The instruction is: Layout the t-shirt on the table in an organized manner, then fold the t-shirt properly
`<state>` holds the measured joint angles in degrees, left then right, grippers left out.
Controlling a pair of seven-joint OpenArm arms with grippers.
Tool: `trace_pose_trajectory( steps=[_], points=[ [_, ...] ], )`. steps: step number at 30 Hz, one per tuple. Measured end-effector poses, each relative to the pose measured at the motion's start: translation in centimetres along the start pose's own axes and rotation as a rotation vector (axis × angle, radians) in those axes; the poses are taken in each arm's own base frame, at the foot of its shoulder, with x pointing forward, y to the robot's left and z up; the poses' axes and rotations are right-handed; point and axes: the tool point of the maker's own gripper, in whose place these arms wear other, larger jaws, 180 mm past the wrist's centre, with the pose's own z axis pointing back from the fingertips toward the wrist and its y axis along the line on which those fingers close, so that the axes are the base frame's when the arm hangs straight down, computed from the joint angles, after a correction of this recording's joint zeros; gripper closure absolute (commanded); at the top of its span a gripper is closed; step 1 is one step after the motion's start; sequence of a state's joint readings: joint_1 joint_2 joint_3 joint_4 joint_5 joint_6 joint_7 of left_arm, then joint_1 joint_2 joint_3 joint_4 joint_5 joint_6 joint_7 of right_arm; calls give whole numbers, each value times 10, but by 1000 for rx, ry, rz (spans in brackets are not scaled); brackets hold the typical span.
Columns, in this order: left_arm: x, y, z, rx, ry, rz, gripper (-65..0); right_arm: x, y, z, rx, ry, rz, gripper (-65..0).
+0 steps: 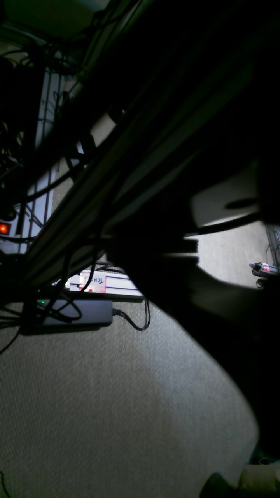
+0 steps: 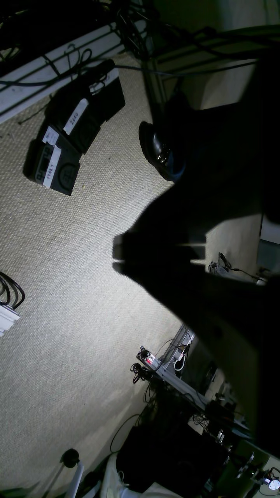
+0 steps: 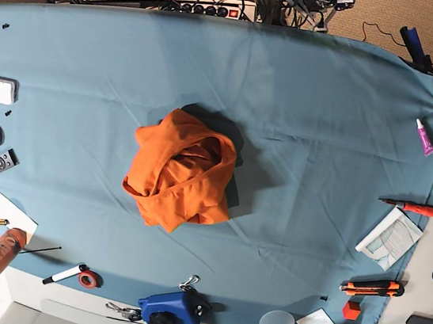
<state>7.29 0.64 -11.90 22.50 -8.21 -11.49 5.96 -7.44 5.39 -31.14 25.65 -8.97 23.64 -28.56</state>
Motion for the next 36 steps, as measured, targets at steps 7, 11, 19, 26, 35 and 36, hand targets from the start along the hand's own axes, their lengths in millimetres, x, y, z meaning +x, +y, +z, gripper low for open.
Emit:
trace_pose_trajectory(
  steps=[7,11,19,26,35,36],
  points=[
    [0,0,0,0,0,0,0,9,-3,4,-13,-12,11,0],
    [0,0,0,0,0,0,0,9,-4,5,-14,-6,12,0],
    [0,-2,0,-2,0,1,0,7,-3,5,-14,1,12,0],
    [0,-1,0,-2,0,1,0,7,-3,5,-13,1,12,0],
    [-4,0,1,3,6,-27,0,3,-4,5,-15,18,11,0],
    [-5,1,1,5,6,-37,0,1,-6,5,-18,21,10,0]
  ],
)
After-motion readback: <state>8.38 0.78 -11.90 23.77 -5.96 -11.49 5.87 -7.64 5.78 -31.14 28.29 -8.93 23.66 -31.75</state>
